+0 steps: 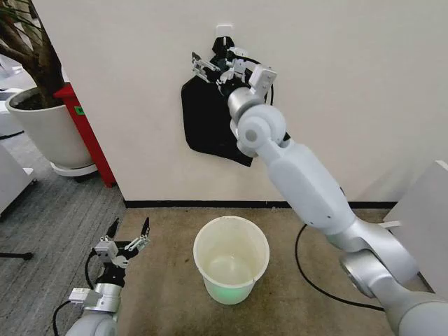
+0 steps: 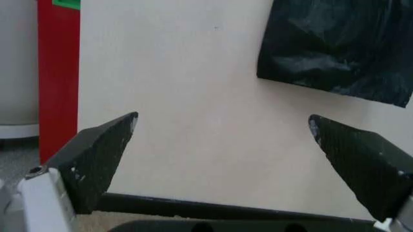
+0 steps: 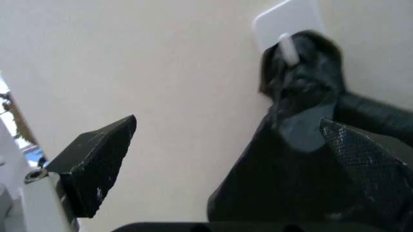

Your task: Place the garbage bag over the trash bin.

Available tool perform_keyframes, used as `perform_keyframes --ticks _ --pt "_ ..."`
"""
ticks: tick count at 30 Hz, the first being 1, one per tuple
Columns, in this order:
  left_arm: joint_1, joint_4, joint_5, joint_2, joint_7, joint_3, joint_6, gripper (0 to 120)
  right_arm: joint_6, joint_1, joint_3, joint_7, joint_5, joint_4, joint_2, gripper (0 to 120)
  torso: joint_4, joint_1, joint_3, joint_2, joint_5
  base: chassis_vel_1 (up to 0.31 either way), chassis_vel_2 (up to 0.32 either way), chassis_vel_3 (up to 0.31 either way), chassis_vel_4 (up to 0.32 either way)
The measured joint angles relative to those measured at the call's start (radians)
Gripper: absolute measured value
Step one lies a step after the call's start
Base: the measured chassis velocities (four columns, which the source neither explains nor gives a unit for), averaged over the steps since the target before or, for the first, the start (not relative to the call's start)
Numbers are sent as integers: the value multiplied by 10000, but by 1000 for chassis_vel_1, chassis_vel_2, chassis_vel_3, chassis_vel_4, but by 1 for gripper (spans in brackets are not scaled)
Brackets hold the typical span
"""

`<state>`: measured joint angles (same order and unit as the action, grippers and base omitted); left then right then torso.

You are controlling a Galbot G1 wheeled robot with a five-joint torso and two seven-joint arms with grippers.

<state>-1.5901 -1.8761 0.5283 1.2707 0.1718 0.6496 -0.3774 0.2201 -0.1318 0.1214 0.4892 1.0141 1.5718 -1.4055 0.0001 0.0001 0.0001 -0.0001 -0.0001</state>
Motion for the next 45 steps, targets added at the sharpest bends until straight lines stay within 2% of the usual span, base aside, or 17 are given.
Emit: perform_keyframes --ticks 19,23,37,45 --pt "-105 105 -117 81 8 -20 -88 100 -195 112 -800 -248 -370 -1345 -694 100 0 0 -1 0 1 0 0 0 0" --pt "-110 114 -122 97 8 -18 -105 100 -209 112 -829 -263 -400 -1390 -700 94 -2 0 -1 0 2 0 0 0 0" --pt "-102 104 -129 44 -33 10 -108 100 -275 -171 -965 -344 -643 -1394 -776 39 0 -1 -1 0 2 0 0 0 0" --pt "-80 104 -129 46 -46 -6 -106 100 -271 -208 -934 -337 -649 -1251 -683 16 -2 -1 -1 1 1 0 0 0 0"
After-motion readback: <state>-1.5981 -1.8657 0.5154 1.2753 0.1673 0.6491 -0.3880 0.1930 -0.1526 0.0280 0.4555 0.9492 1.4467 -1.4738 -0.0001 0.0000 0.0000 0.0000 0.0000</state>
